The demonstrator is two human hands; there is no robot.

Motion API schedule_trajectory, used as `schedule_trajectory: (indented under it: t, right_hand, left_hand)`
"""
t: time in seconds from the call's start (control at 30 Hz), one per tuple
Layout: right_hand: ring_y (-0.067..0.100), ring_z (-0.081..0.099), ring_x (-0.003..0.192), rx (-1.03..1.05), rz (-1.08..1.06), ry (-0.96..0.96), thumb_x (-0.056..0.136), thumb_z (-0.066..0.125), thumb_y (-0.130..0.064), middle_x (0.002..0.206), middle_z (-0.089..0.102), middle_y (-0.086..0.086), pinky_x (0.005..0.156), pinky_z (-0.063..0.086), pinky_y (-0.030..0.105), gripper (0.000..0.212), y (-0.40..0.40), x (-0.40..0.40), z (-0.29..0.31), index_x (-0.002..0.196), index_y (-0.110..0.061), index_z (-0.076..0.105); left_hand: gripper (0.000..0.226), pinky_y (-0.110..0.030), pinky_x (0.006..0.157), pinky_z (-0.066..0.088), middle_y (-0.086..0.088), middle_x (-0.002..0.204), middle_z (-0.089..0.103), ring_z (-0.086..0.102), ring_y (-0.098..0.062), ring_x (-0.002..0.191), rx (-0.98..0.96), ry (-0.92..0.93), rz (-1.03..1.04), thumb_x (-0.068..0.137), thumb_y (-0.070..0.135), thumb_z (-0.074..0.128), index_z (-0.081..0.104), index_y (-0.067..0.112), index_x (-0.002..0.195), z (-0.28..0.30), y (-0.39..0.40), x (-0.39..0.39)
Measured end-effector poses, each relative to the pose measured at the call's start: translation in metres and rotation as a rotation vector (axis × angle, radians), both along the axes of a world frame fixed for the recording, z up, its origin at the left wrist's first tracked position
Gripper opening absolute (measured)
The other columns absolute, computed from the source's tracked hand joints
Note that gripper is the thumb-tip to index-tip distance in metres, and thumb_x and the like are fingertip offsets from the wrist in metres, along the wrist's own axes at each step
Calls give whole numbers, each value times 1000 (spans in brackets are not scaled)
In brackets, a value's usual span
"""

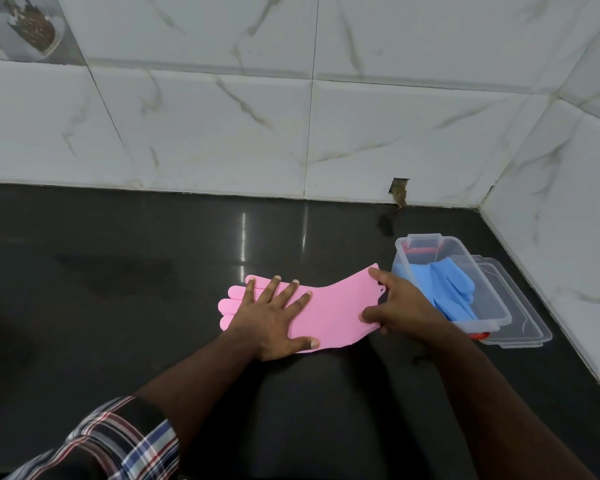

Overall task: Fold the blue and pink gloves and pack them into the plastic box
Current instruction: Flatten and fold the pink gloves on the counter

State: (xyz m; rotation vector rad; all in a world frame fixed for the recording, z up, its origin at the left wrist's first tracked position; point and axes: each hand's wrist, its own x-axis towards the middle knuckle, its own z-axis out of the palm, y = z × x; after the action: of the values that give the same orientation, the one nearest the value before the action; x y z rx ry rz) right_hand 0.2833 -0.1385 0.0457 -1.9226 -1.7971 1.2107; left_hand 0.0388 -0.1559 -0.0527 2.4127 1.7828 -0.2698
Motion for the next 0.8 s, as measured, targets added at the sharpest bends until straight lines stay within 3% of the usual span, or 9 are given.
schedule_trajectory:
  t: [0.23, 0.37, 0.63, 0.8]
  right_hand:
    - [18, 61, 55, 61, 9, 352, 76, 78, 1, 140, 48, 4, 57, 55, 27, 88, -5, -10, 17, 149, -26, 36]
    - [18, 61, 53, 79, 35, 334, 76, 78, 1, 147, 43, 4, 58, 56, 27, 90, -6, -21, 22, 150, -28, 34]
    - [21, 65, 54, 61, 49, 388, 76, 79, 2, 152, 39, 3, 59, 58, 27, 91, -8, -34, 22, 149, -29, 35]
    - [21, 65, 55, 81, 42, 386, 75, 79, 2, 152, 40, 3, 60, 57, 27, 91, -9, -36, 25, 149, -30, 35]
  left_hand:
    - [98, -66, 114, -11, 7, 167, -12, -15, -25, 154, -18, -1, -3, 72, 94, 10, -14, 45, 154, 1, 0, -1]
    - [105, -68, 114, -9, 5, 168, -11, -13, -27, 154, -49, 4, -10, 68, 97, 15, -14, 44, 154, 5, 2, -2]
    - [117, -75, 109, -3, 1, 165, 10, 5, -35, 151, -87, 19, 3, 60, 98, 36, -3, 42, 155, 14, 16, 6]
    - [117, -73, 112, -6, 3, 167, 5, -3, -34, 153, -142, -39, 19, 63, 93, 47, -3, 41, 156, 18, 18, 1]
